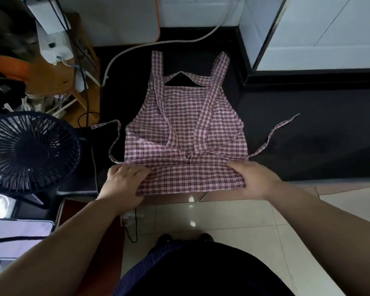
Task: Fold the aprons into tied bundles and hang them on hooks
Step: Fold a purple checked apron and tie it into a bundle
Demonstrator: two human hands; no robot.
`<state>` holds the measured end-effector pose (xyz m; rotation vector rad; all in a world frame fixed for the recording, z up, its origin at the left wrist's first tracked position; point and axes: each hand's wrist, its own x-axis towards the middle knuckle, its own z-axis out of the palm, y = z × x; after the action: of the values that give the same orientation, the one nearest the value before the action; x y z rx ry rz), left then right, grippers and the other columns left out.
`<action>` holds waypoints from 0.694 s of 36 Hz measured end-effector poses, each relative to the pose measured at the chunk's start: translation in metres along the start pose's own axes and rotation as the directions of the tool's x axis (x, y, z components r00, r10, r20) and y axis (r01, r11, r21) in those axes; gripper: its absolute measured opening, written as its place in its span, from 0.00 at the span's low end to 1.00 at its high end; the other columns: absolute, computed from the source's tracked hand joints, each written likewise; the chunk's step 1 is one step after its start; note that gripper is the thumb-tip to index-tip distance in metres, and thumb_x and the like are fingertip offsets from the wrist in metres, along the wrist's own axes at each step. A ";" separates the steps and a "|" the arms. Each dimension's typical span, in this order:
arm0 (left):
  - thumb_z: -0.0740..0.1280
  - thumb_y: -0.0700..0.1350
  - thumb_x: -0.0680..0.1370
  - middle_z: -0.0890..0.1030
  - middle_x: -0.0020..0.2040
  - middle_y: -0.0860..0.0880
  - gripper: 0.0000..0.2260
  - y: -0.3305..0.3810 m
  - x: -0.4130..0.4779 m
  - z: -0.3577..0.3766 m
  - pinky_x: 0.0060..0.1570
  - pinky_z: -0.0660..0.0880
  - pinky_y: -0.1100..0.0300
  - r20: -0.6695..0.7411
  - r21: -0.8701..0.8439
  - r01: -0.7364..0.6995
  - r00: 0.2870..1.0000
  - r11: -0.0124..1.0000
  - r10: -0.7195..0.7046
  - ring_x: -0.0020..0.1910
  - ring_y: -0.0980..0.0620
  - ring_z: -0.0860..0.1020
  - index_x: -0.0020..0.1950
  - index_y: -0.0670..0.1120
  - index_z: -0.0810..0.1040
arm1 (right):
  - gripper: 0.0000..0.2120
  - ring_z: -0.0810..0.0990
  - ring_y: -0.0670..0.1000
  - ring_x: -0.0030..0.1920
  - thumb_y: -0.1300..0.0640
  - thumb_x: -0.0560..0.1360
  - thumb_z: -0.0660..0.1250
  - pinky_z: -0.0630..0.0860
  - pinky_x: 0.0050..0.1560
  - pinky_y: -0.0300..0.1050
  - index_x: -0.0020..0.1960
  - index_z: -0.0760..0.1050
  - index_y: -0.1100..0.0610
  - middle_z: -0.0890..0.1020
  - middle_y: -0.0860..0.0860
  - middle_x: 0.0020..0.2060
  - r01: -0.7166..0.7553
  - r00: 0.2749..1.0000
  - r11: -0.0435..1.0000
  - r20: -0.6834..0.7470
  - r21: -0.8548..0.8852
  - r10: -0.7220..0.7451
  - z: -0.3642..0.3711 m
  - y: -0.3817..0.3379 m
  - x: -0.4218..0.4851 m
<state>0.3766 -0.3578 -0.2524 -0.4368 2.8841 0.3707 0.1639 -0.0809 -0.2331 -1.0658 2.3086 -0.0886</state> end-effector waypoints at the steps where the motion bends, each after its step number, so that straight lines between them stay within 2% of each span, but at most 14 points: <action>1: 0.69 0.52 0.66 0.80 0.58 0.53 0.25 0.002 -0.001 -0.006 0.62 0.68 0.51 -0.015 -0.111 0.032 0.999 0.993 -0.034 0.59 0.47 0.76 0.63 0.53 0.77 | 0.29 0.73 0.52 0.62 0.53 0.73 0.68 0.70 0.61 0.43 0.73 0.65 0.50 0.73 0.51 0.66 -0.024 0.999 0.996 -0.046 0.085 0.028 -0.002 0.000 -0.003; 2: 0.68 0.51 0.66 0.81 0.53 0.53 0.22 0.003 -0.001 -0.013 0.55 0.73 0.55 -0.027 -0.240 0.100 0.994 0.966 -0.109 0.54 0.48 0.78 0.60 0.53 0.79 | 0.24 0.76 0.52 0.57 0.56 0.73 0.67 0.72 0.54 0.41 0.69 0.71 0.51 0.78 0.51 0.61 -0.066 0.992 0.984 -0.098 0.164 0.083 -0.004 0.001 -0.004; 4: 0.71 0.46 0.70 0.82 0.47 0.53 0.12 0.006 0.003 -0.026 0.46 0.73 0.61 -0.001 -0.460 0.233 0.965 0.857 -0.263 0.47 0.51 0.79 0.53 0.54 0.81 | 0.14 0.78 0.51 0.48 0.57 0.72 0.68 0.70 0.45 0.40 0.57 0.78 0.51 0.82 0.50 0.51 -0.164 0.957 0.930 -0.176 0.330 0.231 -0.011 0.004 -0.004; 6: 0.74 0.44 0.71 0.81 0.45 0.55 0.09 0.003 0.010 -0.035 0.44 0.72 0.62 0.012 -0.621 0.291 0.932 0.728 -0.362 0.47 0.53 0.79 0.46 0.56 0.80 | 0.08 0.77 0.51 0.44 0.56 0.70 0.71 0.68 0.41 0.42 0.50 0.77 0.52 0.80 0.50 0.44 -0.214 0.903 0.828 -0.218 0.519 0.370 -0.018 0.009 -0.004; 8: 0.75 0.49 0.71 0.79 0.47 0.55 0.11 0.001 0.016 -0.039 0.42 0.72 0.61 0.038 -0.731 0.358 0.871 0.581 -0.489 0.47 0.54 0.78 0.49 0.55 0.77 | 0.11 0.77 0.50 0.43 0.54 0.71 0.72 0.71 0.40 0.44 0.50 0.74 0.55 0.78 0.50 0.42 -0.227 0.866 0.698 -0.188 0.679 0.464 -0.019 0.014 0.001; 9: 0.74 0.53 0.72 0.78 0.49 0.55 0.14 0.001 0.019 -0.038 0.42 0.72 0.59 0.052 -0.732 0.405 0.835 0.548 -0.548 0.47 0.53 0.77 0.53 0.53 0.76 | 0.14 0.77 0.50 0.43 0.51 0.72 0.71 0.73 0.42 0.45 0.52 0.73 0.56 0.78 0.49 0.43 -0.239 0.848 0.636 -0.162 0.733 0.505 -0.018 0.015 0.004; 12: 0.69 0.60 0.74 0.79 0.55 0.49 0.22 0.004 0.027 -0.029 0.44 0.71 0.55 0.069 -0.654 0.519 0.766 0.551 -0.639 0.48 0.47 0.76 0.62 0.49 0.72 | 0.23 0.75 0.50 0.38 0.46 0.73 0.69 0.74 0.40 0.47 0.61 0.70 0.60 0.77 0.50 0.43 -0.270 0.802 0.525 -0.113 0.807 0.587 -0.011 0.013 0.016; 15: 0.64 0.61 0.76 0.75 0.64 0.42 0.30 0.009 0.036 -0.021 0.47 0.71 0.52 0.072 -0.589 0.601 0.705 0.541 -0.705 0.59 0.40 0.75 0.72 0.45 0.65 | 0.23 0.76 0.56 0.46 0.48 0.78 0.64 0.71 0.44 0.48 0.65 0.64 0.61 0.77 0.56 0.51 -0.386 0.765 0.610 -0.129 0.692 0.631 -0.008 0.005 0.023; 17: 0.62 0.61 0.77 0.70 0.68 0.39 0.32 0.016 0.040 -0.019 0.53 0.71 0.46 0.013 -0.490 0.664 0.654 0.565 -0.756 0.65 0.37 0.69 0.73 0.42 0.64 | 0.19 0.76 0.62 0.54 0.50 0.79 0.62 0.72 0.49 0.52 0.63 0.63 0.61 0.75 0.60 0.56 -0.458 0.744 0.722 -0.221 0.519 0.631 -0.008 -0.001 0.022; 19: 0.63 0.59 0.78 0.67 0.68 0.37 0.28 0.025 0.041 -0.016 0.55 0.70 0.42 -0.116 -0.413 0.674 0.628 0.612 -0.770 0.66 0.37 0.66 0.70 0.40 0.66 | 0.15 0.74 0.63 0.56 0.54 0.79 0.61 0.71 0.51 0.54 0.62 0.67 0.60 0.73 0.60 0.57 -0.483 0.765 0.835 -0.337 0.265 0.549 -0.007 -0.005 0.022; 20: 0.64 0.56 0.78 0.68 0.66 0.37 0.25 0.028 0.041 -0.013 0.52 0.70 0.42 -0.207 -0.402 0.630 0.644 0.664 -0.737 0.65 0.36 0.66 0.68 0.41 0.68 | 0.14 0.74 0.63 0.56 0.57 0.78 0.61 0.70 0.52 0.54 0.62 0.69 0.59 0.74 0.60 0.57 -0.446 0.801 0.887 -0.388 0.124 0.457 -0.007 -0.006 0.021; 22: 0.64 0.51 0.79 0.71 0.63 0.37 0.19 0.031 0.042 -0.004 0.48 0.71 0.43 -0.328 -0.366 0.463 0.748 0.807 -0.577 0.62 0.36 0.69 0.65 0.41 0.74 | 0.17 0.74 0.62 0.56 0.61 0.74 0.63 0.69 0.56 0.53 0.63 0.73 0.58 0.75 0.59 0.58 -0.278 0.886 0.958 -0.405 -0.070 0.228 -0.001 -0.005 0.023; 24: 0.62 0.52 0.80 0.75 0.62 0.38 0.18 0.028 0.041 0.006 0.52 0.72 0.43 -0.345 -0.289 0.274 0.864 0.917 -0.367 0.60 0.35 0.72 0.62 0.41 0.78 | 0.22 0.73 0.62 0.61 0.62 0.72 0.65 0.67 0.63 0.56 0.66 0.73 0.60 0.75 0.59 0.61 -0.091 0.923 0.993 -0.381 -0.074 0.056 0.006 -0.006 0.024; 25: 0.58 0.56 0.79 0.75 0.62 0.40 0.22 0.027 0.039 0.009 0.56 0.71 0.42 -0.319 -0.241 0.206 0.906 0.948 -0.278 0.61 0.35 0.73 0.63 0.42 0.78 | 0.23 0.71 0.61 0.65 0.60 0.74 0.64 0.63 0.68 0.56 0.69 0.70 0.60 0.72 0.59 0.65 -0.050 0.932 0.998 -0.360 -0.048 0.030 0.007 -0.006 0.023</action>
<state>0.3328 -0.3410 -0.2640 -0.9824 3.0832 0.6014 0.1606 -0.1002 -0.2484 -1.1041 2.6732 -0.2209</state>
